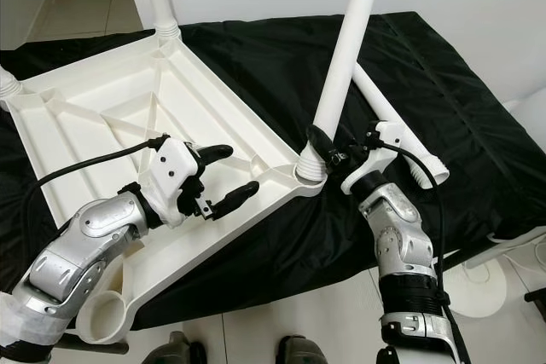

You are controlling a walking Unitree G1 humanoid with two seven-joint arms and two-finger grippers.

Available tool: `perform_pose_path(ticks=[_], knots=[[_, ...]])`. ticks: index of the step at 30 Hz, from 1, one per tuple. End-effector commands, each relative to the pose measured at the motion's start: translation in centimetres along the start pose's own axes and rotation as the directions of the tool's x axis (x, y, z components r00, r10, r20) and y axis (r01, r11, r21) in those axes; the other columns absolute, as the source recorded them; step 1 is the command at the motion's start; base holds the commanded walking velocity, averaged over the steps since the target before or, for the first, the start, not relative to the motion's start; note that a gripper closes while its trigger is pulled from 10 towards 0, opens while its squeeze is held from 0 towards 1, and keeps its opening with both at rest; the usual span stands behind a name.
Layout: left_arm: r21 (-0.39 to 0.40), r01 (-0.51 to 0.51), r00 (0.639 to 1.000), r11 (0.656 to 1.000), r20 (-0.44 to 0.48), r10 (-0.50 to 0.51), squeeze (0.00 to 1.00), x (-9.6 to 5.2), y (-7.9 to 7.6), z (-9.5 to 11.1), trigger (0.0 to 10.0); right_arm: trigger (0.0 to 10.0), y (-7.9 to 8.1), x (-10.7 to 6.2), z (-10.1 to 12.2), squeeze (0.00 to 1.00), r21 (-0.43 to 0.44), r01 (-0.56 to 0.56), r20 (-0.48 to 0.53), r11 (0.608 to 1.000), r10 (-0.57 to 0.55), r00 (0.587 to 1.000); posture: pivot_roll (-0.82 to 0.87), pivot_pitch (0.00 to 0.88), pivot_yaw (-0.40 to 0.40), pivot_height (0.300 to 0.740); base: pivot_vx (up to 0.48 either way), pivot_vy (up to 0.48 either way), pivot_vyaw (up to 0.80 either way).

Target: Building children table

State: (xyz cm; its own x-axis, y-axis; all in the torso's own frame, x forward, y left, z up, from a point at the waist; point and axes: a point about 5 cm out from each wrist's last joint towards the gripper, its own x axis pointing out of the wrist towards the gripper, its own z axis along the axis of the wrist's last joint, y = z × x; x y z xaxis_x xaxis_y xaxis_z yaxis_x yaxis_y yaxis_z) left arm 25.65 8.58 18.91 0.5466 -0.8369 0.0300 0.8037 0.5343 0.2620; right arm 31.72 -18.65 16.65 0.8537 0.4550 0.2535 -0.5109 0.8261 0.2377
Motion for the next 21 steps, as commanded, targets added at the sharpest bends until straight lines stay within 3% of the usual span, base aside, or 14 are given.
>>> perform_pose_path(ticks=[1,5,6,7,8,9,12,19,20,21], knots=[[-0.003,0.030,1.000,1.000,-0.004,-0.030,0.00,-0.2,-0.1,-0.2,10.0,0.0,0.2,-0.2,-0.3,0.00,0.017,-0.014,-0.006,1.000,0.014,1.000,-0.07,0.100,0.007,0.740,0.000,0.000,0.00],[-0.014,0.026,1.000,1.000,0.009,-0.026,0.00,0.0,0.0,0.0,10.0,0.0,0.9,-0.1,-0.3,0.00,0.019,-0.064,-0.009,0.998,0.064,0.998,-0.07,0.100,0.007,0.740,0.000,0.000,0.00],[-0.055,0.047,0.999,0.997,0.026,-0.045,0.27,0.1,0.1,0.3,10.0,10.0,1.3,0.1,0.0,0.00,-0.003,-0.090,-0.009,0.996,0.090,0.996,-0.07,0.102,0.009,0.740,0.000,0.000,0.00],[-0.055,0.047,0.999,0.997,0.026,-0.045,0.27,0.1,0.1,0.3,10.0,10.0,1.3,0.1,0.0,0.00,-0.003,-0.090,-0.009,0.996,0.090,0.996,-0.07,0.102,0.009,0.740,0.000,0.000,0.00],[-0.094,0.068,0.997,0.993,0.041,-0.064,1.00,0.1,0.1,0.5,10.0,10.0,1.5,0.2,0.4,0.00,-0.016,-0.113,-0.007,0.993,0.113,0.994,-0.07,0.101,0.010,0.740,0.000,0.000,0.00],[-0.137,0.095,0.994,0.986,0.068,-0.087,1.00,0.2,0.1,0.8,10.0,10.0,1.9,0.3,1.0,0.00,-0.043,-0.148,-0.003,0.988,0.148,0.989,-0.07,0.101,0.013,0.740,0.000,0.000,0.00],[-0.171,0.130,0.988,0.977,0.100,-0.114,1.00,0.3,0.2,1.4,10.0,10.0,2.4,0.4,1.7,0.00,-0.072,-0.190,0.002,0.979,0.190,0.982,-0.08,0.102,0.013,0.740,0.000,0.000,0.00],[-0.195,0.125,0.983,0.973,0.154,-0.095,1.00,1.0,0.9,2.7,10.0,10.0,3.2,0.3,2.1,0.00,-0.136,-0.265,-0.043,0.955,0.262,0.964,-0.08,0.101,0.012,0.740,0.000,0.000,0.00],[-0.221,0.133,0.979,0.966,0.181,-0.093,0.00,1.4,1.1,3.2,10.0,10.0,3.2,0.3,2.0,0.00,-0.156,-0.287,-0.068,0.945,0.279,0.958,-0.08,0.098,0.014,0.740,0.000,0.000,0.00],[-0.221,0.133,0.979,0.966,0.181,-0.093,0.00,1.4,1.1,3.2,10.0,10.0,3.2,0.3,2.0,0.00,-0.156,-0.287,-0.068,0.945,0.279,0.958,-0.08,0.098,0.014,0.740,0.000,0.000,0.00]])
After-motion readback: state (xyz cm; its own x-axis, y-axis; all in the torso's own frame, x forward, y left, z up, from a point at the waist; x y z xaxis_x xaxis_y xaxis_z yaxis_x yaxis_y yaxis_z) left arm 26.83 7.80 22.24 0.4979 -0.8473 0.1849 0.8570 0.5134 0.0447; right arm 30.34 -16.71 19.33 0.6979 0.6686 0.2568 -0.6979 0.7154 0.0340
